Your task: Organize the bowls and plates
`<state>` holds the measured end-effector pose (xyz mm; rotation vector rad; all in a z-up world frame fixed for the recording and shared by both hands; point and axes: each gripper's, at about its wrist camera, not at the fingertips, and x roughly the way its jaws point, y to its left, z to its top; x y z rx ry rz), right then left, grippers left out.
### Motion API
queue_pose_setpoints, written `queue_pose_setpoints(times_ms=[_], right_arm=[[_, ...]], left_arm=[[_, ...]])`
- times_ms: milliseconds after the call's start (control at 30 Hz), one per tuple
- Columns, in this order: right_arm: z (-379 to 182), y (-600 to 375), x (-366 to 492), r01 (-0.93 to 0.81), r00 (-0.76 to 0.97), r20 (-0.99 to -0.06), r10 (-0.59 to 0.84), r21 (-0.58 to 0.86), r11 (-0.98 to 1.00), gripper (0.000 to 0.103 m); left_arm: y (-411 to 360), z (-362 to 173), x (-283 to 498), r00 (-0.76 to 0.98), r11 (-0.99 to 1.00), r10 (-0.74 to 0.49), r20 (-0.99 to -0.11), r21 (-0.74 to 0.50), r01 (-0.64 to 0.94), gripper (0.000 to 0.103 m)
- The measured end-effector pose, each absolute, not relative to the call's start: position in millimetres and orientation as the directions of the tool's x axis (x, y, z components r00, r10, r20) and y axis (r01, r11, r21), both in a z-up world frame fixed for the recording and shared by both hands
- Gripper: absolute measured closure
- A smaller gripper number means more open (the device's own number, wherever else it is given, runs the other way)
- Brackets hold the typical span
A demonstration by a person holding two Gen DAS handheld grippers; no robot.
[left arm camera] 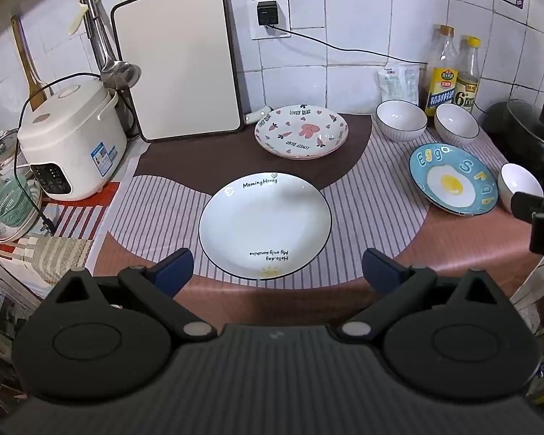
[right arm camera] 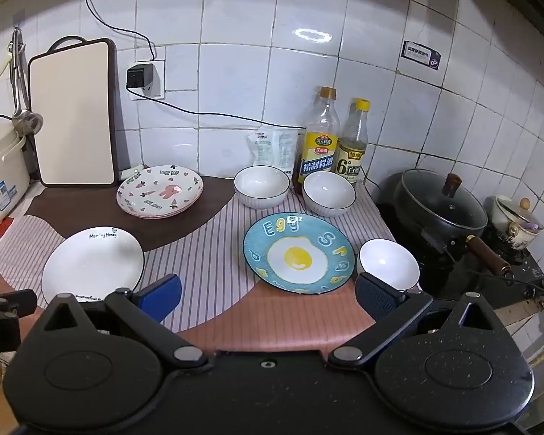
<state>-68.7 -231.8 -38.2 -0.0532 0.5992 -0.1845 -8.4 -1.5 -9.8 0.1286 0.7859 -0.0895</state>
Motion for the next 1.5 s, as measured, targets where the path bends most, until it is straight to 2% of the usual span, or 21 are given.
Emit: queue_pose_setpoints(times_ms=[800, 1500], right_arm=[[-57.9, -236.9, -68.6, 0.149, 0.826, -0.539, -0.165, -0.074, 0.986, 0.0], [-66.4, -235.5, -71.1, 0.163, 0.833, -0.518, -0.196, -0.109, 0.981, 0.0]], left_arm=[[3.6, -23.5, -9.6, 0.712, 0.992, -0.049, -0.701, 0.049, 0.117, 0.001], [6.7, -27.6, -10.1, 0.717, 0.993, -0.046, -0.696, 0.045, 0.108, 0.001]])
